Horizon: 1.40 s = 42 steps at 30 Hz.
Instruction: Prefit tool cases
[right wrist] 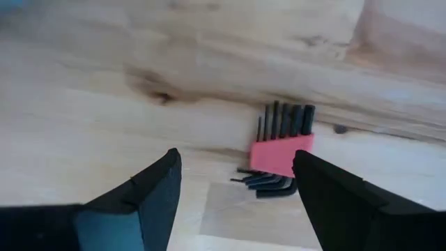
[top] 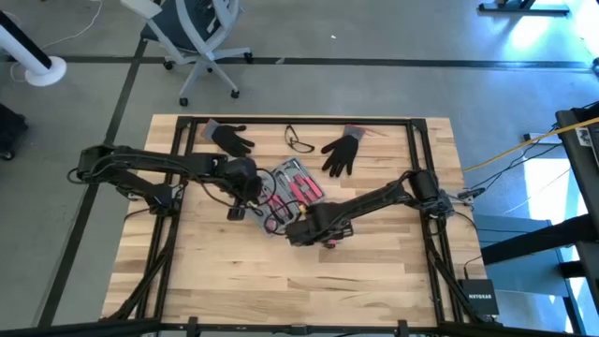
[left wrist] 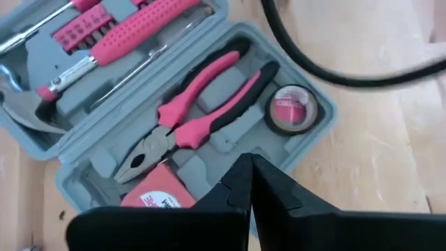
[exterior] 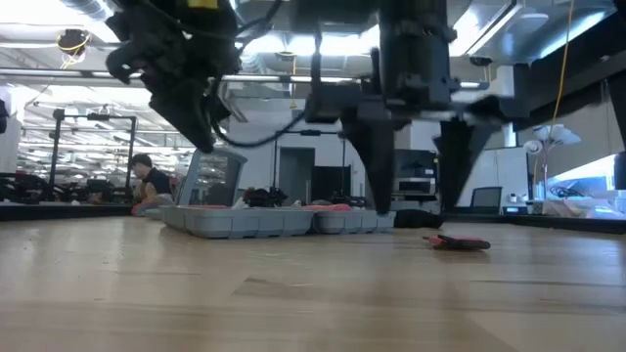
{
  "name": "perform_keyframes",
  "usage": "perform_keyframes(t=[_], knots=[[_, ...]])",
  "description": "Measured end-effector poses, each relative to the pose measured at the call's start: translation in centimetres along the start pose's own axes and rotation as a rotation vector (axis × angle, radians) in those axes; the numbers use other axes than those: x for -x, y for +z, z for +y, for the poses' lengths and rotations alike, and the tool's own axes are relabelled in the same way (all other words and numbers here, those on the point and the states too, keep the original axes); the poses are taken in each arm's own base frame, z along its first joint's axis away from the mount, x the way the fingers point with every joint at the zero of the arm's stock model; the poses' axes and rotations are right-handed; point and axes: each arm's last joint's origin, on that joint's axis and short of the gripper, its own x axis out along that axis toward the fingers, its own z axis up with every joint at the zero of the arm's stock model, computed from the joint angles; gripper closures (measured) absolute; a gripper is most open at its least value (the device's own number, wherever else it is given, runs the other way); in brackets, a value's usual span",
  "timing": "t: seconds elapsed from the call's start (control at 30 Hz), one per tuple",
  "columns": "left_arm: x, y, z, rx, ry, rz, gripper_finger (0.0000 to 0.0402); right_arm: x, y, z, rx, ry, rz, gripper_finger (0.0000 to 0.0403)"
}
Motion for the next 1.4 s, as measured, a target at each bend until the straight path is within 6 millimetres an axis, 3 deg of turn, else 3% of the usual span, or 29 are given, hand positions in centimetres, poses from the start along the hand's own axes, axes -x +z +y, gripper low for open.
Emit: perform_keyframes(t=[0.17, 0.33, 0.5, 0.7, 1.17, 1.4], knots=[[0.4, 0.0, -0.1, -0.017, -0.004, -0.036, 0.0401, 0.9, -0.1, -0.4, -0.1, -0.056, -0.063, 0.0139], [0.4, 0.3, 0.0, -0.022, 0.003, -0.072, 0.0401, -0.5, -0.5, -1.2, -0.112, -0.108, 0.006, 0.0139], [0.4, 0.4, 0.0, 0.0, 0.005, -0.082, 0.0401, -1.6, -0.6, -0.4, -0.072, 0.004, 0.031, 0.0139], [0.3, 0.5, 0.0, 0.025, 0.004, -0.084, 0.0401, -2.6, -0.4, -1.4, -0.078, -0.064, 0.016, 0.0139], [0.3, 0.5, 0.1, 0.094, 0.014, -0.088, 0.0401, -0.5, -0.5, -2.4, -0.019, -0.067, -0.056, 0.0139], [0.3, 0.6, 0.1, 0.102, 0.016, -0.093, 0.0401, -2.6, -0.6, -3.0, 0.028, -0.068, 0.012, 0.0139]])
